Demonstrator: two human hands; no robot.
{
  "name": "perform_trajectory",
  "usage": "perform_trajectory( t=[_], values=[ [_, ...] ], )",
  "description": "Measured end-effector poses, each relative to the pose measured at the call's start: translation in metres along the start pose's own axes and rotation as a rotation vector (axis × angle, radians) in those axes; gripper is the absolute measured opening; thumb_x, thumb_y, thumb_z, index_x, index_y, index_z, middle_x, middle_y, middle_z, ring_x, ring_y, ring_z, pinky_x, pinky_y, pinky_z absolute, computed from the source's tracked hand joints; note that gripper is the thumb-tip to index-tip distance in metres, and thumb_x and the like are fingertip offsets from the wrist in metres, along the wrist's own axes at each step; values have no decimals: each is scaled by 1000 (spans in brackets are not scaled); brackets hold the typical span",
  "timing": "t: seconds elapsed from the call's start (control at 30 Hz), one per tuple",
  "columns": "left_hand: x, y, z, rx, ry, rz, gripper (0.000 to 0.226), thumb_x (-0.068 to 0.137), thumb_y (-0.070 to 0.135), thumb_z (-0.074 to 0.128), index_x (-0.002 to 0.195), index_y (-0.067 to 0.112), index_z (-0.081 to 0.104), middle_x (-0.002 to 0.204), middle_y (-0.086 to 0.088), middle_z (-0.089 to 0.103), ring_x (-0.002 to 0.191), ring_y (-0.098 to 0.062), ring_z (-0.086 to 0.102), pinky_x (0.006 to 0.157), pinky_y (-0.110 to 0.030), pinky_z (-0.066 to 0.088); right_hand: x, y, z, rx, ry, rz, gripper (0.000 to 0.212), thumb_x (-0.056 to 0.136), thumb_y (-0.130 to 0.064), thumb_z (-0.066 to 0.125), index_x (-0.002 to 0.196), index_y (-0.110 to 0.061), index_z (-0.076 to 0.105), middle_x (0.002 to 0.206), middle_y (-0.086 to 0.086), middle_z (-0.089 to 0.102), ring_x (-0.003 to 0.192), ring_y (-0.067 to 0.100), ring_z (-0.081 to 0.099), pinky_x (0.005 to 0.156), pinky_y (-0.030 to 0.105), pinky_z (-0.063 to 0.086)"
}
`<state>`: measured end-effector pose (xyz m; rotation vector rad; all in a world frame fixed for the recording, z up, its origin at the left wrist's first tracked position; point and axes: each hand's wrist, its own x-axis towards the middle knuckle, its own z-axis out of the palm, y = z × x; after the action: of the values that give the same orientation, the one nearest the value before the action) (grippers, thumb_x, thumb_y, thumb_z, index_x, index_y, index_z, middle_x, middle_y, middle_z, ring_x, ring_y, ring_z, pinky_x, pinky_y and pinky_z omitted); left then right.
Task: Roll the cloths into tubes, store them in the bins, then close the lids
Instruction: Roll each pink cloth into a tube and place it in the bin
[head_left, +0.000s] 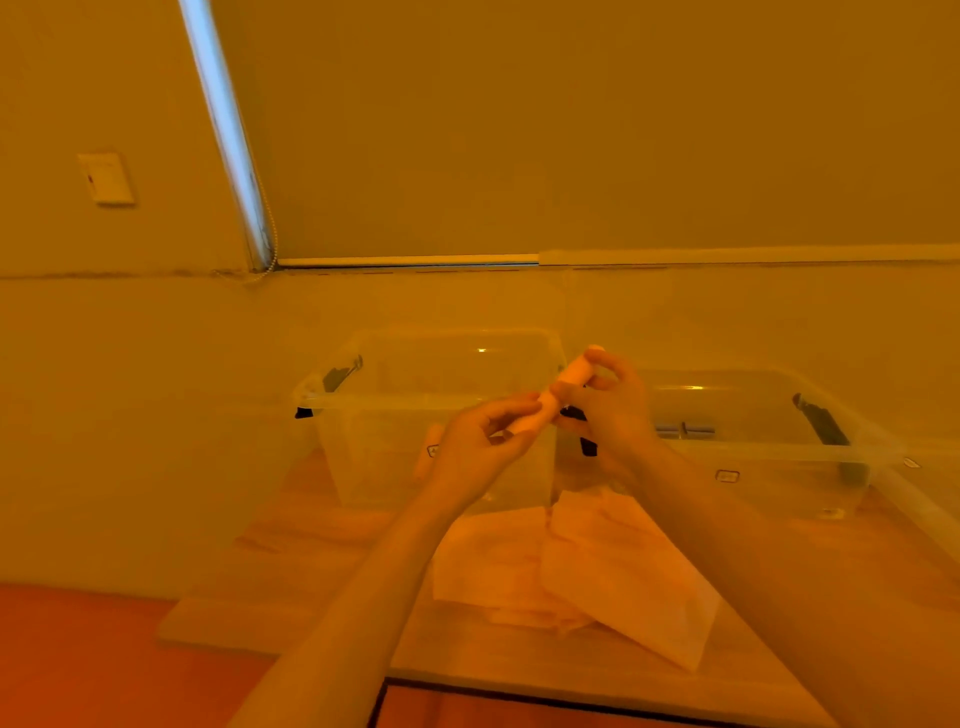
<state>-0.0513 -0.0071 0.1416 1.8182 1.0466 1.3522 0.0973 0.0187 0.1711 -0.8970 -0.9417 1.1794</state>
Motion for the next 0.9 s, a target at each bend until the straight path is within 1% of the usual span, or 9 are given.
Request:
perform_trajectory(
  t=[0.13,0.23,0.3,0.37,0.47,0.57,0.67,0.73,0.9],
  values=[
    [27,-1,-35,152,21,80,32,88,1,63,115,19,64,121,7,56,97,12,55,78,-10,49,32,-2,36,-26,-29,-9,64,81,14,63,136,-14,46,134,19,49,110,36,59,55,28,59],
    [45,-6,-68,452,-21,145,32,92,24,62,124,20,62,130,7,54,112,2,52,84,-7,45,56,3,62,-63,-47,-8,64,80,14,65,135,-16,47,135,19,48,113,36,57,56,29,59],
    [56,-12,-91,664,-45,142,37,94,37,55,130,27,56,138,7,51,120,-4,49,92,-19,47,70,8,77,-82,-66,-7,63,81,14,63,134,-16,47,136,18,47,114,35,56,60,32,58],
    [64,-22,-113,812,-30,140,39,95,37,53,132,27,53,140,6,49,125,-9,47,100,-29,44,83,14,92,-94,-82,5,60,82,15,62,131,-15,47,135,18,48,113,33,56,62,33,56],
    [70,-39,-140,976,-12,160,38,97,32,51,134,25,51,141,5,47,131,-10,41,103,-21,31,106,22,112,-94,-91,16,58,81,17,61,125,-19,49,136,17,46,114,34,55,60,33,55],
    [77,-54,-159,1025,-6,172,38,97,30,52,134,23,51,141,3,48,131,-12,42,100,-17,26,128,35,131,-154,-155,19,58,80,18,60,123,-20,49,138,16,44,113,34,53,58,33,54],
    [86,-68,-174,997,-3,176,37,95,28,57,131,21,55,137,-1,52,127,-16,48,103,-30,40,140,55,147,-277,-261,18,57,79,20,60,121,-17,48,133,15,45,111,37,54,57,35,54],
    [93,-74,-180,1000,-18,169,39,94,32,56,132,24,53,139,2,49,128,-14,46,103,-37,42,146,68,155,-324,-314,44,56,79,21,61,121,-14,46,125,13,46,103,33,55,59,39,55],
    [113,-85,-190,960,-53,113,44,91,34,61,134,25,51,143,2,44,130,-13,42,101,-29,40,169,84,165,-412,-453,106,56,78,22,60,113,-19,44,106,6,46,83,23,56,48,31,54]
  ],
)
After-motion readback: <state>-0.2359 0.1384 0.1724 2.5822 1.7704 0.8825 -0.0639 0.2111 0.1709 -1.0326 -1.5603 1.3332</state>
